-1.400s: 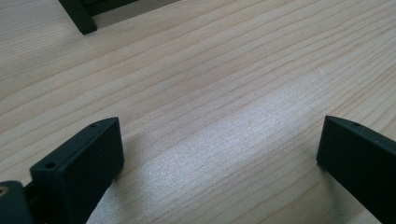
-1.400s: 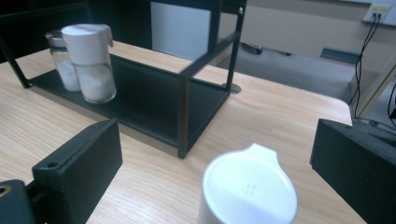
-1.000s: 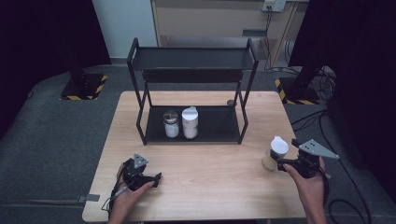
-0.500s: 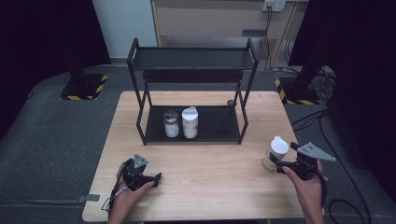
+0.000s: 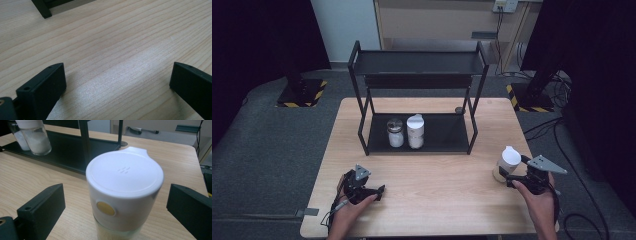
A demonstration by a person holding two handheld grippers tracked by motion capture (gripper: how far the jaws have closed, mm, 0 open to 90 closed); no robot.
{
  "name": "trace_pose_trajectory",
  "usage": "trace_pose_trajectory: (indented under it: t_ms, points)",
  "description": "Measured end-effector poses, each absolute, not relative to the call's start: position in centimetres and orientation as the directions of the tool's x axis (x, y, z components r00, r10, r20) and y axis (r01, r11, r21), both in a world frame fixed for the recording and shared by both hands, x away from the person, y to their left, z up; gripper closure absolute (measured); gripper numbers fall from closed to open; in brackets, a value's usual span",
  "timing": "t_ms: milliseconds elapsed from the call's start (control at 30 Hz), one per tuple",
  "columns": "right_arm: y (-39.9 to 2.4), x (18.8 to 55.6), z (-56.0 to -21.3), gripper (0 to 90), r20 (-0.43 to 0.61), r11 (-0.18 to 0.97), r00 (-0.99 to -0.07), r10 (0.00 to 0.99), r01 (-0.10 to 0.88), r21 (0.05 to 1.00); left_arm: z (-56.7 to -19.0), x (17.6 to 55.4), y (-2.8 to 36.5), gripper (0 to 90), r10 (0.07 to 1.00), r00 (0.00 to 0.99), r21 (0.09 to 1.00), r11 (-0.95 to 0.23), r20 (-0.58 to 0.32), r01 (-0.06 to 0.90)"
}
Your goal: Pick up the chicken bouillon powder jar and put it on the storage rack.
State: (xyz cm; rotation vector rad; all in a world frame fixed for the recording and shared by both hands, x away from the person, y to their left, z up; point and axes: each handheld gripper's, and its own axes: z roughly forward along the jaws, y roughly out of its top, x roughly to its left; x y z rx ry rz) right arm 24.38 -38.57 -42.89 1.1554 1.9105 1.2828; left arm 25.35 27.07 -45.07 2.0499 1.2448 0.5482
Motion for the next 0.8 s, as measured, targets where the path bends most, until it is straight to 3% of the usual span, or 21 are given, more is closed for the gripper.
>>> trace_pose_trajectory:
  t_ms: [800]
  points:
    - [-38.7,25.0,-44.8,2.7,0.031,0.169,-0.470,0.882,0.378,0.910,-45.1,25.4,27.1,0.0,0.889,0.457,0.725,-0.322,0.011,0.609]
